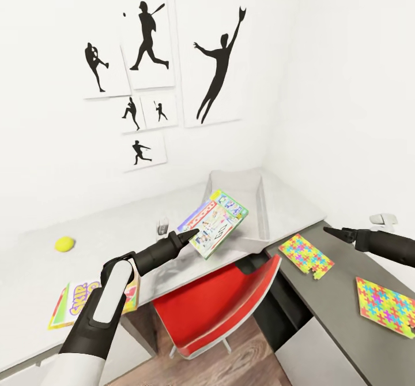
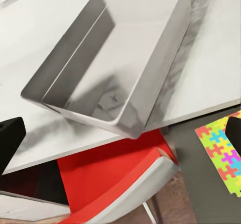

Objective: Put all the toys in the child's room - the three board games (two on the bed and one on the table), the two jigsaw puzzles on the table, and the tennis ball on the table - inside the toy box on the table in the child's room.

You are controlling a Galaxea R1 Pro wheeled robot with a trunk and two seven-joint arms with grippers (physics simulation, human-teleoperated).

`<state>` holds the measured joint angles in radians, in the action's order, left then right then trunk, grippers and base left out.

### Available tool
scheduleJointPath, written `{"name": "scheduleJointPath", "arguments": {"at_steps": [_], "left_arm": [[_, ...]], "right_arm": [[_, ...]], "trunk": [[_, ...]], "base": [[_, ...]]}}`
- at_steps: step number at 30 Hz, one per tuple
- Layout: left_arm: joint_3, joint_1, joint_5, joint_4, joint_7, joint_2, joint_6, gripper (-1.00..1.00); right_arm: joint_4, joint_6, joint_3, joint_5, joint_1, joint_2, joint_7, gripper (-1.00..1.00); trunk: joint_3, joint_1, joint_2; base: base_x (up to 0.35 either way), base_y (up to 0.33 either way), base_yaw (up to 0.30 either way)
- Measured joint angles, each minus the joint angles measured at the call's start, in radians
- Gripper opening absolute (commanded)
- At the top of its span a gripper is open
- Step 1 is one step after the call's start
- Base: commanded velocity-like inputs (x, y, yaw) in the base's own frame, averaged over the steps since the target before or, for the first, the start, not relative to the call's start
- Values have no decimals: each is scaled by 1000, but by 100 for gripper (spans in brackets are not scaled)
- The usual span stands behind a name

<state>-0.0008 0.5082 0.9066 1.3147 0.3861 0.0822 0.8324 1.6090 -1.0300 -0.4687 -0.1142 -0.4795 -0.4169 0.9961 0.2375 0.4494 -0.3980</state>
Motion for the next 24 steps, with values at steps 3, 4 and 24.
{"name": "scheduleJointPath", "arguments": {"at_steps": [3,4,24], "left_arm": [[0,0,0,-1,0,0,0,-100],[0,0,0,-1,0,0,0,-100],[1,0,1,-1,0,-1,0,-100]], "right_arm": [[0,0,0,0,0,0,0,100],[0,0,0,0,0,0,0,100],[0,0,-2,0,0,0,0,100]], "trunk": [[0,0,0],[0,0,0],[0,0,0]], "base": [[3,0,218],[2,0,158],[1,0,41]]}}
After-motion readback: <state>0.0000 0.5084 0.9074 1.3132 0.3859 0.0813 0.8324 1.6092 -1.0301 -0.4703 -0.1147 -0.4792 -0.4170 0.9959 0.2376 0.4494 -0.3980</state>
